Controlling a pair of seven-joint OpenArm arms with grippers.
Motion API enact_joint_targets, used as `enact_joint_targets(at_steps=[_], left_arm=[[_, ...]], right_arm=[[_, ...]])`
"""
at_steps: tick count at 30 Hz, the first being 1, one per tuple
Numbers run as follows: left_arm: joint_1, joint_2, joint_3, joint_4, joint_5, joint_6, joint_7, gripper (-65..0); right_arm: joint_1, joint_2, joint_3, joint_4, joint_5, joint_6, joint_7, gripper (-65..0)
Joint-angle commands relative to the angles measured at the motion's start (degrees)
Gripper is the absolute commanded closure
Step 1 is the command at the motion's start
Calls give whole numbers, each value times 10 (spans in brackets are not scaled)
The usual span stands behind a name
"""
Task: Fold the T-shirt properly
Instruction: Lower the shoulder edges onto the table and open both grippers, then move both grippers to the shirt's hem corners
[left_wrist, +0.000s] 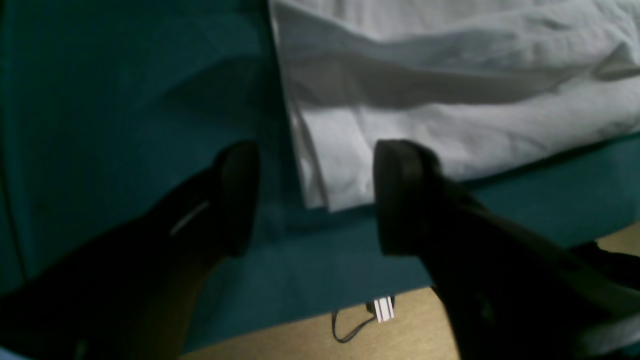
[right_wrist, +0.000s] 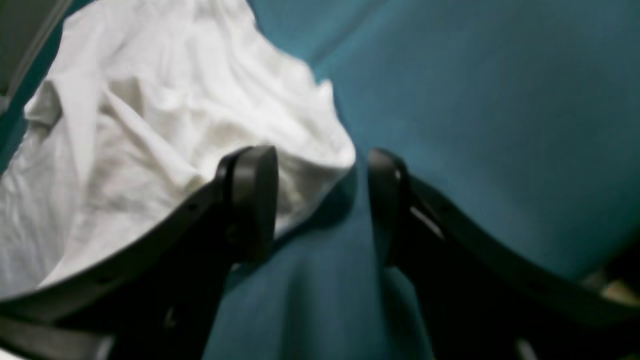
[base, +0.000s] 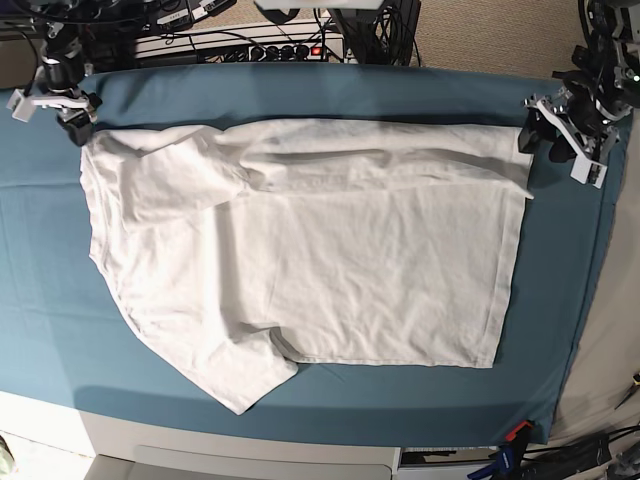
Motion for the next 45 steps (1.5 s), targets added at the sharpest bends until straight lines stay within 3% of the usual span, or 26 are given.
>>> enact_joint_targets(at_steps=[1,6,10,11,15,18,20,28,37,39,42,45], left_arm=[[7,-9,-5,9,-7,-1,-8,-365],[19,-9,-5,9,-6,-1,-8,-365],[18,-9,-5,9,-4,-1,-8,-365],[18,-9,-5,9,-4,0,-8,-365],[17,-9,-5,9,5,23,-3,-352],[2,-9,-13,-4,24,65,-4,-330],[-19,-9,-25,-26,1,64,7,-330],[-57,-8,-23,-117,-134,-1,87,-330],[-57,-3,0,-153,-198,-45,112,-329],[-57,-3,0,-153,-201,-44,112,-253],[-57,-3,0,-153,-202,-44,111,0],[-56,-8,-1,-151,-201,-45,111,0]], right_arm=[[5,8,3,-10,14,2,12,-295],[38,8,3,-105,64,5,9,-295],[42,7,-18,-119,97,15,1,-289],[42,7,-26,-119,98,24,0,-256],[42,7,-49,-119,97,32,-12,-3],[42,7,-57,-119,97,32,-11,0],[42,7,-59,-119,97,32,-11,0],[42,7,-59,-119,97,33,-12,0],[42,7,-59,-119,97,33,-12,0],[42,7,-59,-119,97,33,-12,0],[42,7,-59,-119,97,33,-19,0],[33,7,-59,-111,98,47,-26,0]])
